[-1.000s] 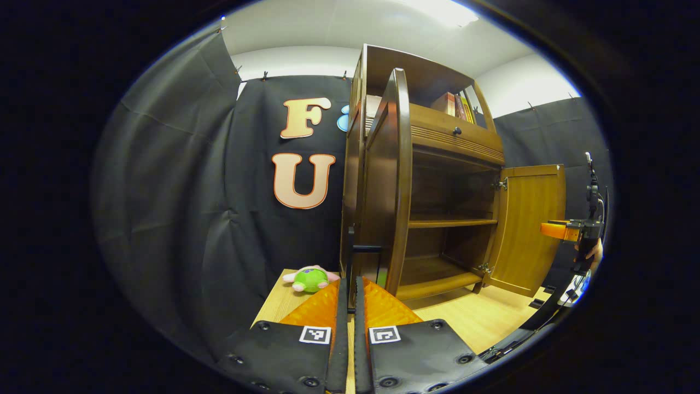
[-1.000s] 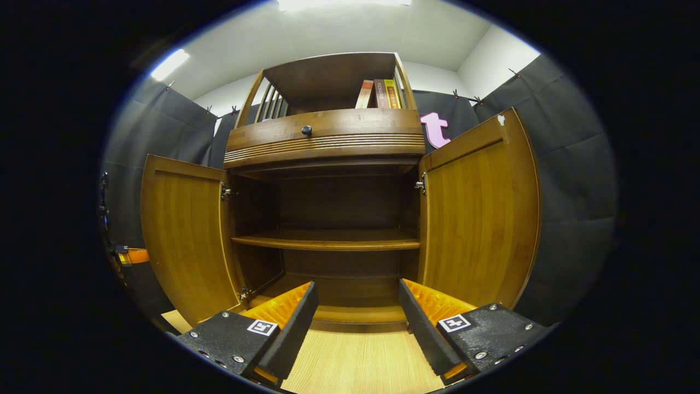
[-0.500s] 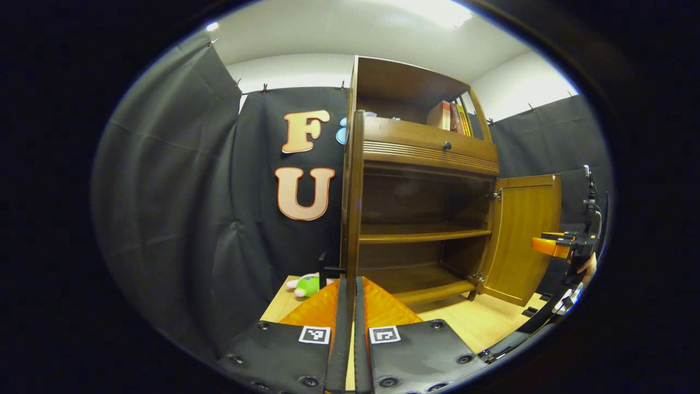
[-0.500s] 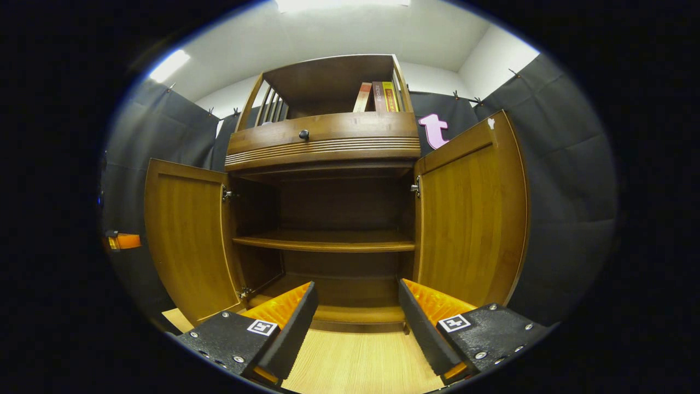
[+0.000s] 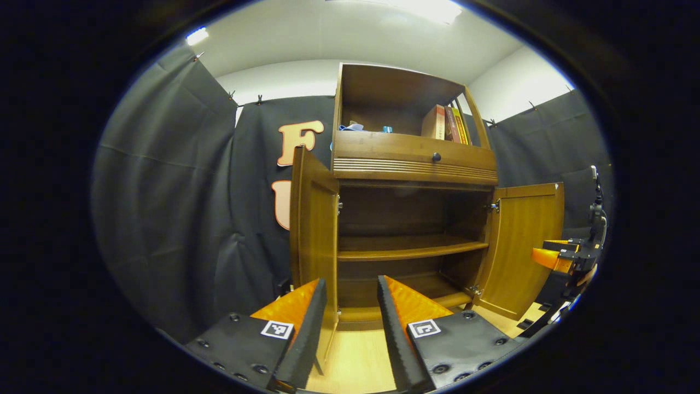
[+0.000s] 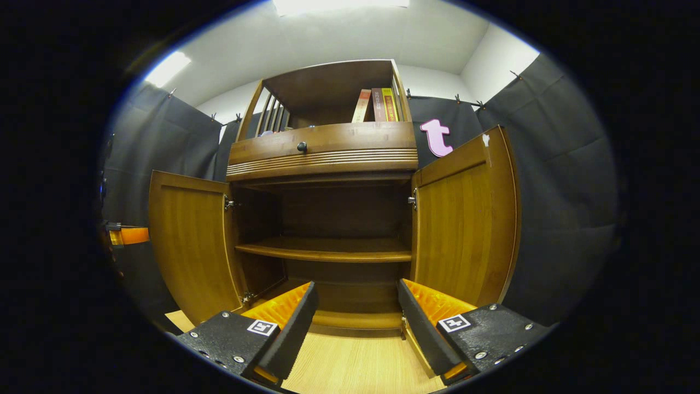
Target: Open the right door of the double-door shoe cabinet with the right hand, and open the left door with the left hand.
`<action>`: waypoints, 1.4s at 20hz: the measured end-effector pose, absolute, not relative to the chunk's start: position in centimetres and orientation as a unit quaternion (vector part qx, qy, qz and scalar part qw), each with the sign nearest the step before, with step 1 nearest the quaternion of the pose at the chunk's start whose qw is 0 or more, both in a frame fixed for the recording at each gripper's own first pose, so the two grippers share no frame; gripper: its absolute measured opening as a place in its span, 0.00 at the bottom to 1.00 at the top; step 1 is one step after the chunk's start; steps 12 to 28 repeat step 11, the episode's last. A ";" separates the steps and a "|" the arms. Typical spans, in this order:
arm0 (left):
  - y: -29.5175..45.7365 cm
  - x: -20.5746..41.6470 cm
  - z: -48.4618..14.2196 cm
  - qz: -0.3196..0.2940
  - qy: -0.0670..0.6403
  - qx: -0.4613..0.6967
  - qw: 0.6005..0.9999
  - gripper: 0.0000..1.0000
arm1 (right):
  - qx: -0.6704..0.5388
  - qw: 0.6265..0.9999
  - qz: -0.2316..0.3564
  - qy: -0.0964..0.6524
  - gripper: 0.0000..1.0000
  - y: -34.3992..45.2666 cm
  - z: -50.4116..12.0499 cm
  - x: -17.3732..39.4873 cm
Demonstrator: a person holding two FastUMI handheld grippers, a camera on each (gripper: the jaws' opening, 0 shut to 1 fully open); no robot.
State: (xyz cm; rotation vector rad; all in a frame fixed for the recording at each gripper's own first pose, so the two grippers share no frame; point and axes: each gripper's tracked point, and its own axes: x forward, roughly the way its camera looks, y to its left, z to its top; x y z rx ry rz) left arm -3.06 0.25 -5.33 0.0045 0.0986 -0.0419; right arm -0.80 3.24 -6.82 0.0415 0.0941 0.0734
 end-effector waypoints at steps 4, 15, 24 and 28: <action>-1.2 -1.9 -3.7 -0.016 0.037 0.004 0.999 0.76 | 0.011 0.999 0.036 0.038 1.00 2.7 -5.2 -1.0; -3.8 -0.6 -3.2 -0.024 0.031 0.013 0.999 0.92 | 0.000 0.999 0.027 0.026 0.92 1.4 -3.9 -1.6; -3.8 -0.6 -3.2 -0.024 0.031 0.013 0.999 0.92 | 0.000 0.999 0.027 0.026 0.92 1.4 -3.9 -1.6; -3.8 -0.6 -3.2 -0.024 0.031 0.013 0.999 0.92 | 0.000 0.999 0.027 0.026 0.92 1.4 -3.9 -1.6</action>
